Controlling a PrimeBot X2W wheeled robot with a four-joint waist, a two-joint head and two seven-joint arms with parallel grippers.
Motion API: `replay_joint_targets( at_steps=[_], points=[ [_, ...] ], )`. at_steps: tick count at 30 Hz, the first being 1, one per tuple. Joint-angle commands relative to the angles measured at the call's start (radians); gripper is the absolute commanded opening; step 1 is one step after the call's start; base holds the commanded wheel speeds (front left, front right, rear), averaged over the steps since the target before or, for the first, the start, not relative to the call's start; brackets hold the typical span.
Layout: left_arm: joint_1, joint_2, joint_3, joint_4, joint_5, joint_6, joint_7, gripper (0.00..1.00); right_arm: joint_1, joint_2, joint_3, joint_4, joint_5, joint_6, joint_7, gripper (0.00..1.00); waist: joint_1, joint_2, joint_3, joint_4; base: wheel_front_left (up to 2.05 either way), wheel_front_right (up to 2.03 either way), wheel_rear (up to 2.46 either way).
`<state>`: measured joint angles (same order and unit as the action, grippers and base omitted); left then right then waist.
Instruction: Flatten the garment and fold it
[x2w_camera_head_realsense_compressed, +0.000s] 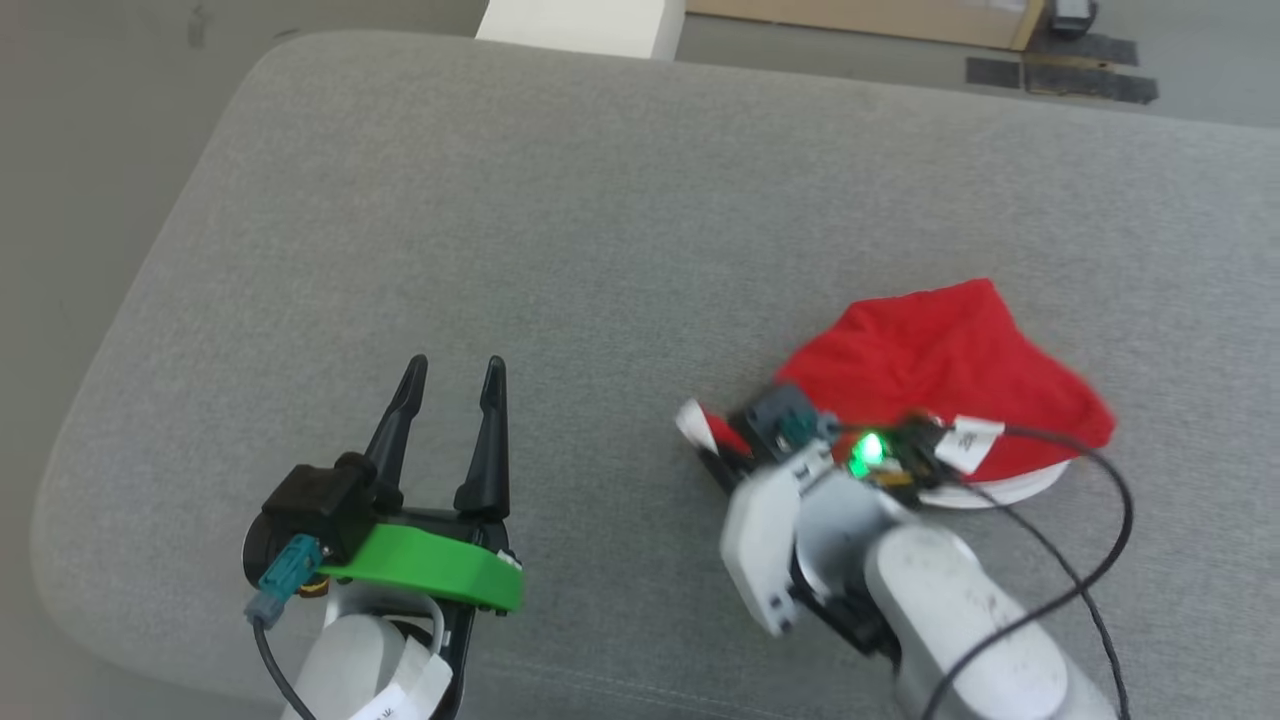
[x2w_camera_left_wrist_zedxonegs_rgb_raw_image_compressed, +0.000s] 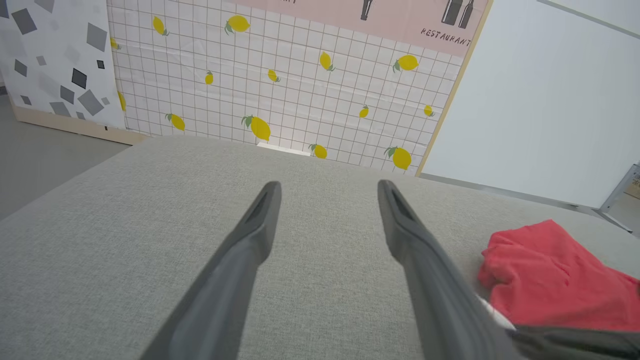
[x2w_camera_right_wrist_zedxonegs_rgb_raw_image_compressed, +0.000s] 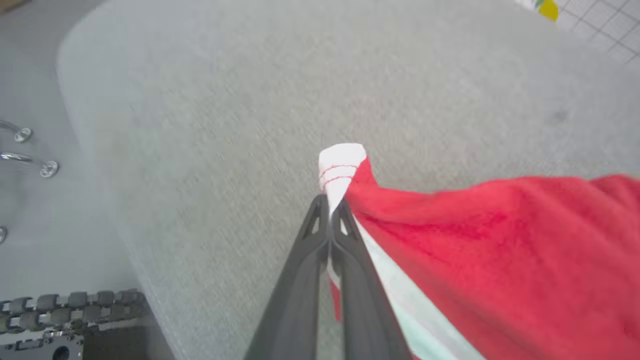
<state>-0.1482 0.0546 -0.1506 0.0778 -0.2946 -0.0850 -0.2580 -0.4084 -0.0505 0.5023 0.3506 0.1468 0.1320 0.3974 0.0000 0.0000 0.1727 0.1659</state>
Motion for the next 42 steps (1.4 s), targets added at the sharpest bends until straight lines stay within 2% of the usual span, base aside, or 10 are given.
replay_joint_targets(
  at_steps=[1,5,9,21,27,28,29,30,36,42],
  points=[
    [-0.001,-0.004,-0.002,0.000,0.005,0.003,-0.004,1.00,-0.048,0.000,0.016,-0.031,0.030,-0.001,-0.023,0.00,0.0000,0.0000,-0.021,-0.021,0.00,0.00,0.00],
    [0.009,-0.004,-0.003,0.007,0.013,0.000,-0.004,1.00,-0.126,0.000,0.021,-0.113,0.099,-0.001,-0.098,0.00,0.0000,0.0000,-0.045,-0.039,0.00,0.00,0.00],
    [0.019,-0.004,-0.004,0.010,0.013,-0.001,-0.004,1.00,-0.168,0.000,-0.074,-0.168,0.136,-0.001,-0.165,0.00,0.0000,0.0000,-0.066,-0.051,0.00,0.00,0.00],
    [0.028,-0.004,-0.026,0.010,0.015,-0.007,-0.004,1.00,0.036,0.000,-0.745,-0.037,-0.127,-0.001,-0.133,0.00,0.0000,0.0000,-0.068,-0.065,0.00,0.00,0.00],
    [0.020,-0.004,-0.019,0.008,0.018,-0.008,-0.004,1.00,0.156,0.000,-0.931,0.044,-0.198,-0.001,-0.122,0.00,0.0000,0.0000,-0.054,-0.077,0.00,0.00,0.00],
    [0.019,-0.004,-0.019,0.009,0.018,-0.008,-0.004,1.00,0.168,0.000,-0.948,0.053,-0.200,-0.001,-0.121,0.13,0.0000,0.0000,-0.054,-0.078,0.00,0.00,0.00],
    [0.018,-0.004,-0.018,0.010,0.017,-0.008,-0.004,1.00,0.180,0.000,-0.968,0.061,-0.200,-0.001,-0.124,0.75,0.0000,0.0000,-0.054,-0.081,0.00,0.00,0.00],
    [0.017,-0.004,-0.017,0.011,0.018,-0.008,-0.004,1.00,0.187,0.000,-0.983,0.068,-0.197,-0.001,-0.129,1.00,0.0000,0.0000,-0.054,-0.084,0.00,0.00,0.00],
    [0.027,-0.004,-0.009,0.019,0.021,-0.006,-0.004,1.00,0.229,0.000,-0.931,0.034,-0.125,-0.001,-0.268,1.00,0.0000,0.0000,-0.078,-0.107,0.00,0.00,0.00],
    [0.038,-0.004,-0.005,0.021,0.022,-0.006,-0.004,1.00,0.319,0.000,-0.651,-0.134,-0.057,-0.001,-0.446,1.00,0.0000,0.0000,-0.100,-0.129,0.00,0.00,0.00]
  ],
)
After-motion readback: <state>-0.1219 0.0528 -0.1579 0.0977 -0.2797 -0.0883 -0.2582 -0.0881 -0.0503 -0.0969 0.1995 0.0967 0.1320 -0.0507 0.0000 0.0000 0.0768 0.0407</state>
